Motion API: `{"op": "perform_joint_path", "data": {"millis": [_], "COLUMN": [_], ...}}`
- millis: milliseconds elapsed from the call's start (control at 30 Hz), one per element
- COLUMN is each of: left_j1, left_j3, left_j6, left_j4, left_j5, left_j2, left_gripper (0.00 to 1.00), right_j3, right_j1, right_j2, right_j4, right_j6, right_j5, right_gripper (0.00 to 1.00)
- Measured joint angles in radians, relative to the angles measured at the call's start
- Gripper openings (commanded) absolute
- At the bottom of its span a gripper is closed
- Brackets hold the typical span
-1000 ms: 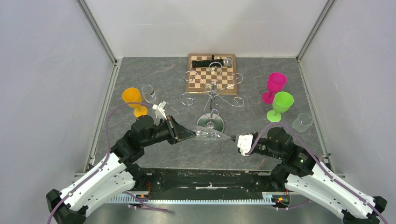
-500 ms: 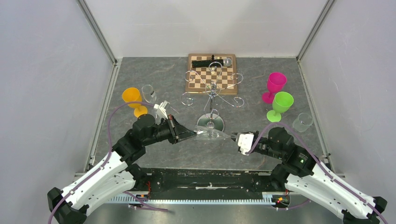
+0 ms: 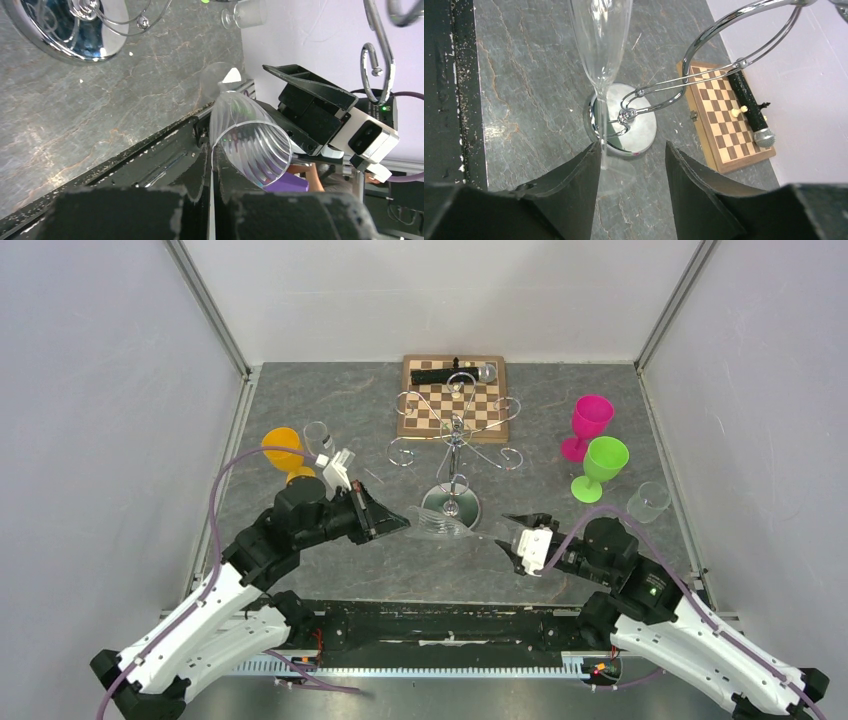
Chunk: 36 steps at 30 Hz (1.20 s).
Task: Take the wine glass off the wine glass rack
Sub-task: Place the wine glass at the center of the board.
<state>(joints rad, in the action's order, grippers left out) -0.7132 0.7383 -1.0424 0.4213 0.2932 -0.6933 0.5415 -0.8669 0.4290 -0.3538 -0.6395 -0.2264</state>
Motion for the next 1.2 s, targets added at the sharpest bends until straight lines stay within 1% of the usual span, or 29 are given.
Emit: {"op": "perform_joint_path", "data": {"millis": [167,467,700,867,1000,1200], "left_j1": [0.000,0.000,0.000,0.000,0.000,0.001], "left_j3": [0.089,0.283,0.426,0.486,0.521,0.557], "left_j6": [0.065,0.175,0.242,0.276,0.307,0.351], "left_j4": [0.127,0.412,0.605,0.708,0.761,0.783], "left_j5": [-0.060,-0.203,-0.376,-0.519,-0.617,-0.725], "left_j2": [-0.012,-0.023,-0.048,-0.079,-0.122,-0.209], "left_gripper": [0.02,0.02,0.02,0.02,0.02,0.02], "right_j3": [0.000,0.000,0.000,0.001,0.026,0.103], "right_j1": [0.000,0.000,0.000,0.000,0.000,0.000], "right_j2": [-0.026,-0.027,0.015,0.071,0.119,0.182], "right_j4": [0.000,-0.001,0.003,0.008,-0.006,-0.030], "right_j6": [0.016,0.046,0.107,0.203,0.286,0.389], "right_j5": [0.004,0.045,0.068,0.148,0.199,0.226], "right_gripper": [0.58,0.60,0.64,0.66,0.65,0.67]}}
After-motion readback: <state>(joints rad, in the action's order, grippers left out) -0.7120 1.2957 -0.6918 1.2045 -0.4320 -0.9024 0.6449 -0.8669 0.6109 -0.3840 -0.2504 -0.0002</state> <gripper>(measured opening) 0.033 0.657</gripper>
